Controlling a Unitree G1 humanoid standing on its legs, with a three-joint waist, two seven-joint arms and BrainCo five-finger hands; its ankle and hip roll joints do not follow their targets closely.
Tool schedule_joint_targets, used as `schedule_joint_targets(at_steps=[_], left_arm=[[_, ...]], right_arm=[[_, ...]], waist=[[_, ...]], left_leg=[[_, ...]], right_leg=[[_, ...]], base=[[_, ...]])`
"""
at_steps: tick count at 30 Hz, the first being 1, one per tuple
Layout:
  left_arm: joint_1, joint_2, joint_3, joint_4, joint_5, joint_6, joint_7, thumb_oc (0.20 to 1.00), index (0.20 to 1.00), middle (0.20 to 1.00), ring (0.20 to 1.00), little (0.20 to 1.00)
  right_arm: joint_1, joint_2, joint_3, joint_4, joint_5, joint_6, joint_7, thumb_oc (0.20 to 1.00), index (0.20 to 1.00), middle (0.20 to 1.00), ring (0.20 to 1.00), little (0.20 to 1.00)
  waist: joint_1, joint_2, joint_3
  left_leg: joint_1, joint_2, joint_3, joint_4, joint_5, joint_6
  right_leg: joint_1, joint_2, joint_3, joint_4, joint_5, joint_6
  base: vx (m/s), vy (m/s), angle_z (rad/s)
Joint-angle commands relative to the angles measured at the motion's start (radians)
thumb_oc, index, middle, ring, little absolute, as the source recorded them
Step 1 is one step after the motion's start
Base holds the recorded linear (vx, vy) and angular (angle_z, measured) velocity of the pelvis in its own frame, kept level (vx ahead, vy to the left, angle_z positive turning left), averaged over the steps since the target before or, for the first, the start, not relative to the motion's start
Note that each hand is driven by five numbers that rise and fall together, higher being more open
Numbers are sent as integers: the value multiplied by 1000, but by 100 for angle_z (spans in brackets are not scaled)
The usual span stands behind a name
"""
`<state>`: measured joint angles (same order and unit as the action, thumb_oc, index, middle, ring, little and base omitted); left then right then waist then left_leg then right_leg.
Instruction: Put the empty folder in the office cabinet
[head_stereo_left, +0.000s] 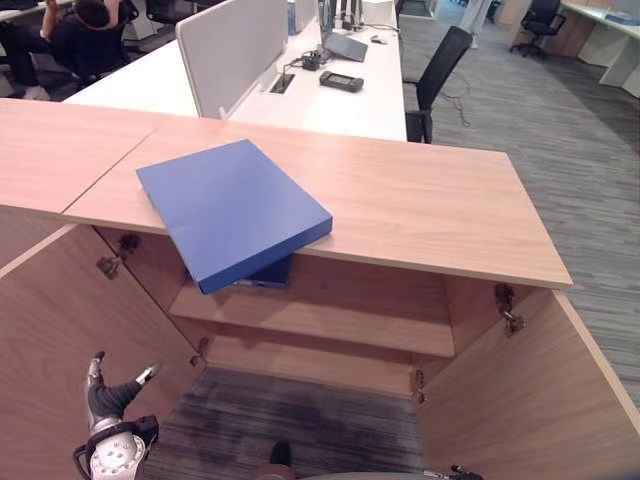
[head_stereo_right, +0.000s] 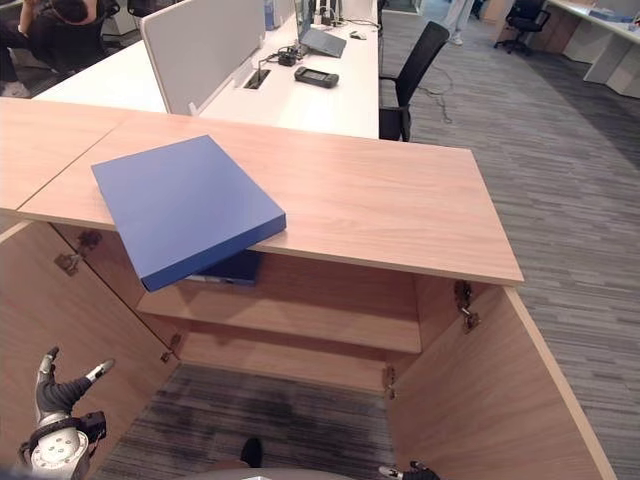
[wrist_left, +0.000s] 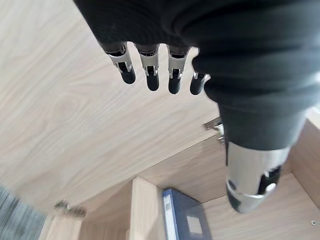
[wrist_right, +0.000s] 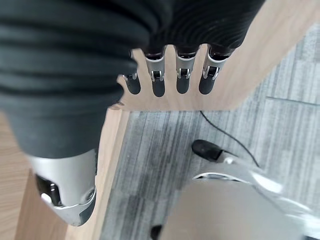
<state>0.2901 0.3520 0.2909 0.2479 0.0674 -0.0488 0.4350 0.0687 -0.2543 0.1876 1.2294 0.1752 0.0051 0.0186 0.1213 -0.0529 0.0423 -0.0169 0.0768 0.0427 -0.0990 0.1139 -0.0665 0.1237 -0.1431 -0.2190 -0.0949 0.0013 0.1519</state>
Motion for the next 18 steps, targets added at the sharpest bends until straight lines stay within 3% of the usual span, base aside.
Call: schedule_joint_targets(at_steps=[1,5,9,18], left_arm=[[-60,74,71,-64,146,-12,91,1000,1000,1000,1000,1000],[-120,186,66,-87,343,27,153,1000,1000,1000,1000,1000],[-213,315,-3,-141,556,61,156,1000,1000,1000,1000,1000],[-298,419,-138,-165,749,81,140,1000,1000,1000,1000,1000]], right_arm=[[-61,9,24,41,-9,-12,-7,1000,1000,1000,1000,1000],[-68,15,51,27,-11,-26,-11,1000,1000,1000,1000,1000],[-76,25,83,16,-20,-43,-11,1000,1000,1000,1000,1000],[-57,29,109,38,-48,-55,1,1000,1000,1000,1000,1000]], waist=[[16,-18,23],[9,-20,20],[-4,-23,23],[-33,-22,14]], left_leg=[[66,-67,7,12,-142,27],[69,-66,12,12,-147,24],[70,-66,21,12,-150,21],[73,-68,46,12,-160,23]], right_leg=[[-47,64,14,8,23,2],[-46,64,19,8,25,4],[-47,62,25,8,32,8],[-55,61,43,8,44,14]], base=[[8,-9,-4],[3,-3,-2],[-3,0,-1],[-1,12,-10]])
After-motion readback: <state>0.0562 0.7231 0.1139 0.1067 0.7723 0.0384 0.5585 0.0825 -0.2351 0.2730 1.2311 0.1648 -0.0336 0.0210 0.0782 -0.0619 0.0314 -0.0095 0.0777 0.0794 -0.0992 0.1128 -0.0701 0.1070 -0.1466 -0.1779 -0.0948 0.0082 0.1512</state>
